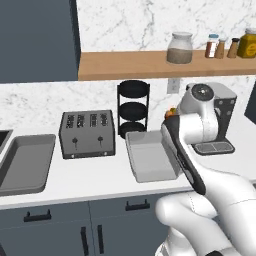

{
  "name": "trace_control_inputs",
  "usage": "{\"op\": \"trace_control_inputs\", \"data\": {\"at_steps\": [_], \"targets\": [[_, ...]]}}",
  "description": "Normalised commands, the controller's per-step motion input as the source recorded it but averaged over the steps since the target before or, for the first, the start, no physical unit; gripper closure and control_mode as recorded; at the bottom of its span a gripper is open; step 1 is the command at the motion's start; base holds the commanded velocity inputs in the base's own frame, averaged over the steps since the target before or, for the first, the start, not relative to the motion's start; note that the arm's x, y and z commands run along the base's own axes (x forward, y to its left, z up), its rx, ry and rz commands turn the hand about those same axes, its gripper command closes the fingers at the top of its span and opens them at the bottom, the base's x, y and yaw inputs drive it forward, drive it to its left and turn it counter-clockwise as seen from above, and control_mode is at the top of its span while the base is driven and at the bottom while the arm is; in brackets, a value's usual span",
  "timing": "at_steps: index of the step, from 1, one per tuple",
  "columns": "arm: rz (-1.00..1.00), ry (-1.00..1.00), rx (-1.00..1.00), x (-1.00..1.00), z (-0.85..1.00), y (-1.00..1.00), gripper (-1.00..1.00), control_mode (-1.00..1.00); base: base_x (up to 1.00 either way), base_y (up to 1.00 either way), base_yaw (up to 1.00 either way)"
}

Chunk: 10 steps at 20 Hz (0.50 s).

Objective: Place one bell pepper and one chicken drumstick in each tupperware on the nearby counter, to pack two identical lunches.

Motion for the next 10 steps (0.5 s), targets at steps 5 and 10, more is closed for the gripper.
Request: {"op": "trace_control_inputs", "data": {"at_steps": [5,10], "targets": [[-0.02,0.29,0.03,0.45,-0.96,0.21,1.0,-1.0,0.0,0.0,0.0],[0.0,0.1,0.09,0.86,-0.57,-0.05,1.0,-1.0,0.0,0.0,0.0]]}}
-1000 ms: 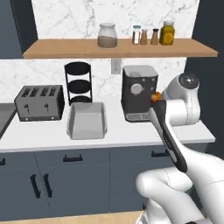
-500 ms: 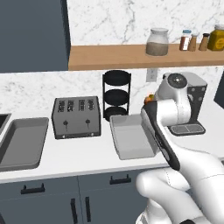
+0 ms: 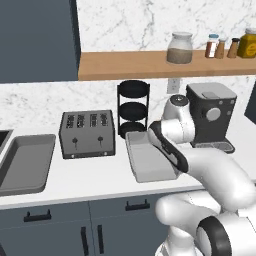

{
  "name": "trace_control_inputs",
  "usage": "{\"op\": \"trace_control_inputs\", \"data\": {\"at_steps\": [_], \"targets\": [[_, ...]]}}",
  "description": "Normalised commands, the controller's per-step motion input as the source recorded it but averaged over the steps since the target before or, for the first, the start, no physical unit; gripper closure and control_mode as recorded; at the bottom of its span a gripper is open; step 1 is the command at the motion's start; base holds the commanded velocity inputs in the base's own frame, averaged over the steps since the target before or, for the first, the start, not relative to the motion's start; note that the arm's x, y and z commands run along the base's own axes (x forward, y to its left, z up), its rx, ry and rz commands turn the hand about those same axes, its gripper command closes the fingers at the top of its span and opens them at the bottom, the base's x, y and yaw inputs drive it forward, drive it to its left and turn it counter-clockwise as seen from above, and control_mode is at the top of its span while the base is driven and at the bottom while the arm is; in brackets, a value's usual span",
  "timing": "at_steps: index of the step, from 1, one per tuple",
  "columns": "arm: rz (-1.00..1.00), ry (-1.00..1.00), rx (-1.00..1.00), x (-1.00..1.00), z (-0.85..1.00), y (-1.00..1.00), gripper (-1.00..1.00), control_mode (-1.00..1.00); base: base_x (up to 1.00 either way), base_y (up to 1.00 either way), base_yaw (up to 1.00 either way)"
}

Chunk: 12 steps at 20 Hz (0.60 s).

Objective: Place one bell pepper and one chicken drumstick in each tupperware on the nearby counter, to pack two identical lunches.

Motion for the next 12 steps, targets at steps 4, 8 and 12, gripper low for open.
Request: {"op": "trace_control_inputs", "data": {"at_steps": [4,8,12], "targets": [[-0.01,0.11,0.03,0.62,-0.72,0.22,1.0,-1.0,0.0,0.0,0.0],[-0.02,0.09,0.0,0.39,-0.92,0.17,-1.0,-1.0,0.0,0.0,0.0],[0.0,0.0,0.0,0.08,-0.4,0.0,-1.0,-1.0,0.0,0.0,0.0]]}}
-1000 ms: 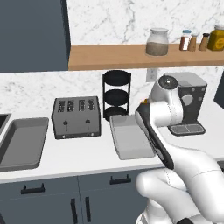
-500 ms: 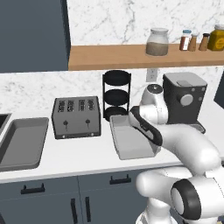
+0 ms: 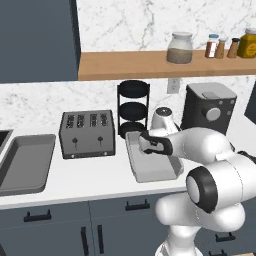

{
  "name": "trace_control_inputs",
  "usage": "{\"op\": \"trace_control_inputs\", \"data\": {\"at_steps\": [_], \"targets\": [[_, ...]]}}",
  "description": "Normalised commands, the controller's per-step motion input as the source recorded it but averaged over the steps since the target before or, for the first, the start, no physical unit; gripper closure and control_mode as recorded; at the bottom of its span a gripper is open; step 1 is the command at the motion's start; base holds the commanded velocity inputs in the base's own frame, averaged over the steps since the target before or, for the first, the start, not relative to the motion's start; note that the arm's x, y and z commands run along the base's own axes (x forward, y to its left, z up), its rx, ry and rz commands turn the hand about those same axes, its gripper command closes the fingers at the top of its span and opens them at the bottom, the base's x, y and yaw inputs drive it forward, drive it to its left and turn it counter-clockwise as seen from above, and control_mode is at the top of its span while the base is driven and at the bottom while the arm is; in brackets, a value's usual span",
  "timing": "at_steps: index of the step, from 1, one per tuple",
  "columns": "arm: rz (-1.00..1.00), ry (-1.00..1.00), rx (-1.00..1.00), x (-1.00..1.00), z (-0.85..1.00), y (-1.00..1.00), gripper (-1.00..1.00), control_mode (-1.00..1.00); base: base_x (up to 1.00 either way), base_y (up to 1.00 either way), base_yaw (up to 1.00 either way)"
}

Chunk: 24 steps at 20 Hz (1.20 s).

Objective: Place one bell pepper and one chicken drumstick in each tupperware on the nearby counter, to pack two identical lunches.

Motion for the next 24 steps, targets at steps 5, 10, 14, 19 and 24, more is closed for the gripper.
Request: {"op": "trace_control_inputs", "data": {"at_steps": [5,10,14,19,24], "targets": [[0.0,0.0,0.0,0.0,0.0,0.02,-1.0,-1.0,0.0,0.0,0.0],[-0.01,0.0,0.0,-0.21,0.29,-0.1,-1.0,-1.0,0.0,0.0,0.0],[-0.08,0.0,0.0,-0.98,0.84,-0.24,-1.0,-1.0,0.0,0.0,0.0],[-0.03,0.0,0.0,-1.0,0.42,-0.37,-1.0,-1.0,0.0,0.0,0.0],[0.0,-0.05,0.0,-0.4,-0.02,-0.28,-1.0,1.0,-0.6,-0.55,0.0]]}}
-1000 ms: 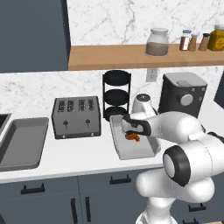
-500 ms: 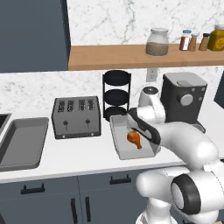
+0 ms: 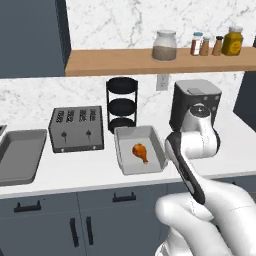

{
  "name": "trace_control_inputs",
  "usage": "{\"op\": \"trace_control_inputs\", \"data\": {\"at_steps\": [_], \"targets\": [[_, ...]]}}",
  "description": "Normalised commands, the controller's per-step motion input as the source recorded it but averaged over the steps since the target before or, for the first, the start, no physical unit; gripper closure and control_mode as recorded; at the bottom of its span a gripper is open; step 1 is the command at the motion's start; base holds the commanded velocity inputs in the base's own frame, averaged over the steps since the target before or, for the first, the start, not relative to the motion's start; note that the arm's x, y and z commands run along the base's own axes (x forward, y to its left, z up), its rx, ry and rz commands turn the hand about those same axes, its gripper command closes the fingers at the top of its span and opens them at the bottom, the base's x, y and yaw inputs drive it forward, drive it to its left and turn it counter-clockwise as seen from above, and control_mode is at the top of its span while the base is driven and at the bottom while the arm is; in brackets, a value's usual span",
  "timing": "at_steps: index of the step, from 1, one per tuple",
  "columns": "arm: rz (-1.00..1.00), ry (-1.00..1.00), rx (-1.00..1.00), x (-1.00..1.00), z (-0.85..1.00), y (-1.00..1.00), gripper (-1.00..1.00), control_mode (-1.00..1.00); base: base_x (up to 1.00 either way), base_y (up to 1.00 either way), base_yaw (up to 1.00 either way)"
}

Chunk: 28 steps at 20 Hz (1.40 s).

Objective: Place one bell pepper and one chicken drumstick in each tupperware on the nearby counter, to pack two identical lunches.

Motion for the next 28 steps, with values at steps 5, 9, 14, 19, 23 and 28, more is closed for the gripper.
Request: {"op": "trace_control_inputs", "data": {"at_steps": [5,9,14,19,23,28], "targets": [[0.0,0.0,0.0,0.0,0.0,0.0,-1.0,1.0,-1.0,-1.0,0.0],[0.0,0.0,0.0,0.0,0.0,0.0,-1.0,1.0,-1.0,-1.0,0.0],[0.0,0.0,0.0,0.0,0.0,0.0,-1.0,1.0,-0.84,-1.0,-0.15],[0.0,0.0,0.0,0.0,0.0,0.0,-1.0,1.0,0.23,-1.0,-0.43],[0.0,0.0,0.0,0.0,0.0,0.0,-1.0,1.0,0.94,-0.91,-0.28],[0.0,0.0,0.0,0.0,0.0,0.0,-1.0,1.0,0.85,-0.09,0.01]]}}
